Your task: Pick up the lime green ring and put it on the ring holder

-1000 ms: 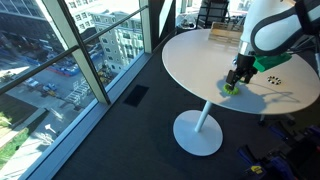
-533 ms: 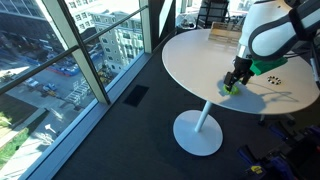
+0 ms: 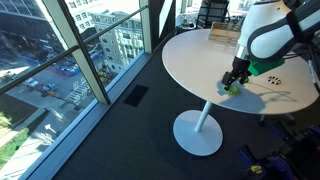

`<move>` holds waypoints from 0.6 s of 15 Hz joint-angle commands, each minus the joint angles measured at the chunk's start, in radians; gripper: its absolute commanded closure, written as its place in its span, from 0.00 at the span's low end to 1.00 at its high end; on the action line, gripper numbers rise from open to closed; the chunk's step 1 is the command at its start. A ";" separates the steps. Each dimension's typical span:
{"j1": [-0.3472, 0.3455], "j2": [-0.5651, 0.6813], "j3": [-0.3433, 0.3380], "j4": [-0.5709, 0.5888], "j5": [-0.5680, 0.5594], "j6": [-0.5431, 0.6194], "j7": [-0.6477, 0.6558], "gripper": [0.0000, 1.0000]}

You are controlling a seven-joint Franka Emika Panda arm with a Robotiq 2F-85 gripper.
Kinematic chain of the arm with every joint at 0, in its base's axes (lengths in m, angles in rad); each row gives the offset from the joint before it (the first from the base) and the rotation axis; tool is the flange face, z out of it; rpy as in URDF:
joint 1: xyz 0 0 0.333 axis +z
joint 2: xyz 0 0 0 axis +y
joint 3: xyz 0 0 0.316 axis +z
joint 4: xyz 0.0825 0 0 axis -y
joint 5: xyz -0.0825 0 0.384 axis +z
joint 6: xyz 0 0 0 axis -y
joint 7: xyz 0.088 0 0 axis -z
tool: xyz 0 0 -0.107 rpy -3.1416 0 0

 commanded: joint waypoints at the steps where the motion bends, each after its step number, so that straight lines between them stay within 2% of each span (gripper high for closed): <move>1: 0.009 0.008 -0.005 0.010 -0.002 0.016 0.016 0.00; 9: 0.004 0.026 0.002 0.011 0.015 0.048 0.002 0.00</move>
